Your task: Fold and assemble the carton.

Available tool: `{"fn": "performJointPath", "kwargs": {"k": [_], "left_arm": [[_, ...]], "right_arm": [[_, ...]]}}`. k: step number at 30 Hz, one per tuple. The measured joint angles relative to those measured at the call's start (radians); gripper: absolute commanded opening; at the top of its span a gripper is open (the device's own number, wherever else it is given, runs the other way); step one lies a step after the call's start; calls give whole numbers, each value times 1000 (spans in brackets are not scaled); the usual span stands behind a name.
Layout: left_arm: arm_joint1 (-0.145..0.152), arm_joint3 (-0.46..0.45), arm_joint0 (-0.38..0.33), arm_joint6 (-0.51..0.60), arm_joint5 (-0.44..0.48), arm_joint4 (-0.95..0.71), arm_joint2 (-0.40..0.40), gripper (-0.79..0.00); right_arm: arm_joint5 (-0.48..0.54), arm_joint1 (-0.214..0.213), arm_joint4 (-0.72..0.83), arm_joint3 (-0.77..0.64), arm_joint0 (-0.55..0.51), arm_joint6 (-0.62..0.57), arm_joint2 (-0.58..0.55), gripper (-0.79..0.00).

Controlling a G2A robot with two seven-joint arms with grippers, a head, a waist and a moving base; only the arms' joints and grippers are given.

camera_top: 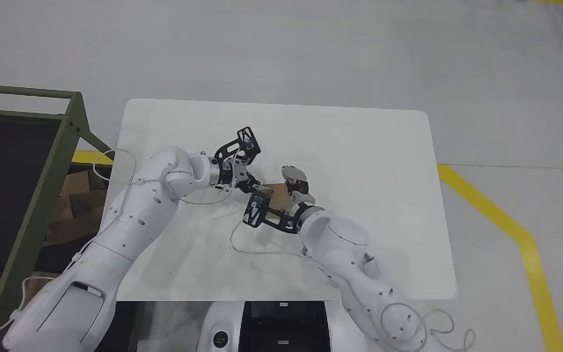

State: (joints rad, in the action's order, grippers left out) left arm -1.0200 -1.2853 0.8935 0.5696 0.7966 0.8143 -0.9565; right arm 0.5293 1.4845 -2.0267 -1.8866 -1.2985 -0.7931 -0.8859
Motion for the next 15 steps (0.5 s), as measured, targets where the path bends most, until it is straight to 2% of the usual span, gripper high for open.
{"fn": "performJointPath", "kwargs": {"k": [5,15], "left_arm": [[-1,2,-2,-2,0,1,2,0],[-1,2,0,-6,1,2,0,0]], "right_arm": [[-11,-3,-29,12,-11,-9,-4,-105],[-26,10,-18,73,32,-52,27,-111]]}}
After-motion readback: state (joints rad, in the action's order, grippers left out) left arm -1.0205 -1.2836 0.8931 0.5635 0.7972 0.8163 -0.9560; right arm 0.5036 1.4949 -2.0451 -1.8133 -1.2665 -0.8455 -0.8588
